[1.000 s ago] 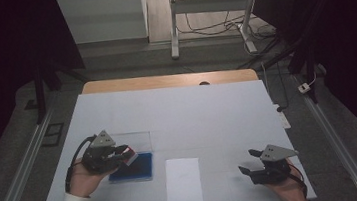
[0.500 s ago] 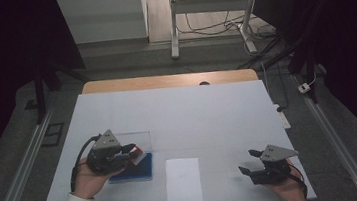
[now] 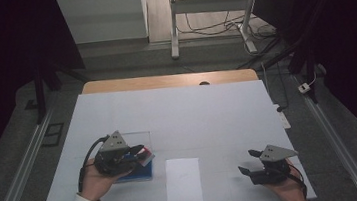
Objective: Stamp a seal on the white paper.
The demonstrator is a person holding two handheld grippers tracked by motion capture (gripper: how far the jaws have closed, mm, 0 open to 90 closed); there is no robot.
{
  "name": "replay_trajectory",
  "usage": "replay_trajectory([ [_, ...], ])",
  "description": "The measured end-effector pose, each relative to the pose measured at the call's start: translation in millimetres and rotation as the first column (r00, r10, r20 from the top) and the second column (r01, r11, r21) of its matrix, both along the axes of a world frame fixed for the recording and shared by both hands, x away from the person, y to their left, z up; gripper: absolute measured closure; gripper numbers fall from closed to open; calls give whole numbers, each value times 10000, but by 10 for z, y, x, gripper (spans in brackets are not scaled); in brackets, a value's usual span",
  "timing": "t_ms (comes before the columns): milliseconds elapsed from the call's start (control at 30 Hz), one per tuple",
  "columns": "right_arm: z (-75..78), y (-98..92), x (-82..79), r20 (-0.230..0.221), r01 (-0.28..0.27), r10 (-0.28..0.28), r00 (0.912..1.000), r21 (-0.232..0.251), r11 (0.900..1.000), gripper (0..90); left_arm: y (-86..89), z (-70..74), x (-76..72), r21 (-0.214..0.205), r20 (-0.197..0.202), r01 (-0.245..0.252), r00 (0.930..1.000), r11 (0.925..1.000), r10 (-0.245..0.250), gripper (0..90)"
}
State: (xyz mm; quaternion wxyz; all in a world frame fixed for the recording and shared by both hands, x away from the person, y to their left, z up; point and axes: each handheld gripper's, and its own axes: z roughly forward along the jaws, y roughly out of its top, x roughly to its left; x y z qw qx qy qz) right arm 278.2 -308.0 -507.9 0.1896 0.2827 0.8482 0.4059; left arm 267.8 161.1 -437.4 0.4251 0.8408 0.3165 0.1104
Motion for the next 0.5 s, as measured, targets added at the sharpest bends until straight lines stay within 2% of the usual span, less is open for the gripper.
replay_trajectory([
  [500, 7, 13, -2, 93, -5, 5, 10000, -2, 10000, 287, -228, -72, 21, 167, -84, 412, 9991, 9990, -410, 700],
])
